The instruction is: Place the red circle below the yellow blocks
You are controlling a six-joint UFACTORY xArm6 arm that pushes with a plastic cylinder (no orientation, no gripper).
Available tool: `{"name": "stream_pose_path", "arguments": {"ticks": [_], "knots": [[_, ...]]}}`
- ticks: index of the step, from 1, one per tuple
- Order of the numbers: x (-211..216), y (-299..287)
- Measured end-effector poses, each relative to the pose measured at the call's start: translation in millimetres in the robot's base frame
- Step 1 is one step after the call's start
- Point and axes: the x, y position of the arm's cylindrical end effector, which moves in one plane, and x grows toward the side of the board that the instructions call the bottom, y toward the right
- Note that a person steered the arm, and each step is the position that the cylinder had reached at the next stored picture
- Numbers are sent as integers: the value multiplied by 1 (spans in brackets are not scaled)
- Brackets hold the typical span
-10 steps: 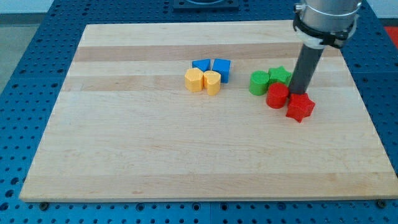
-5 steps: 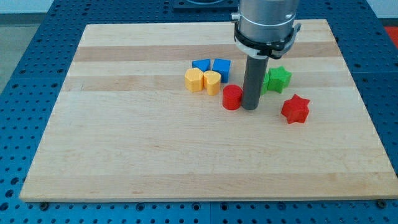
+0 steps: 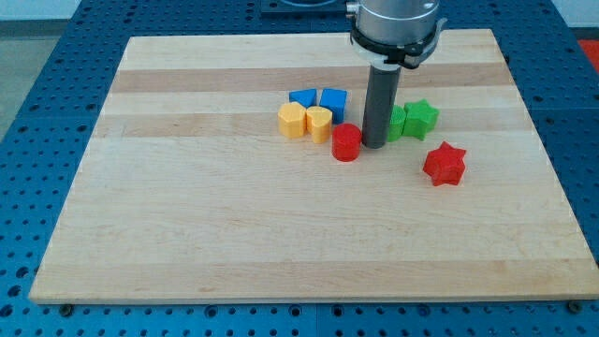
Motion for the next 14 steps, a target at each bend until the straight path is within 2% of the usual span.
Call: {"name": "stream_pose_path", "arguments": {"ticks": [3, 6, 8, 10, 12, 14], "knots": [[18, -25], [20, -27], [20, -50], [43, -56], [43, -84], [38, -85]]}}
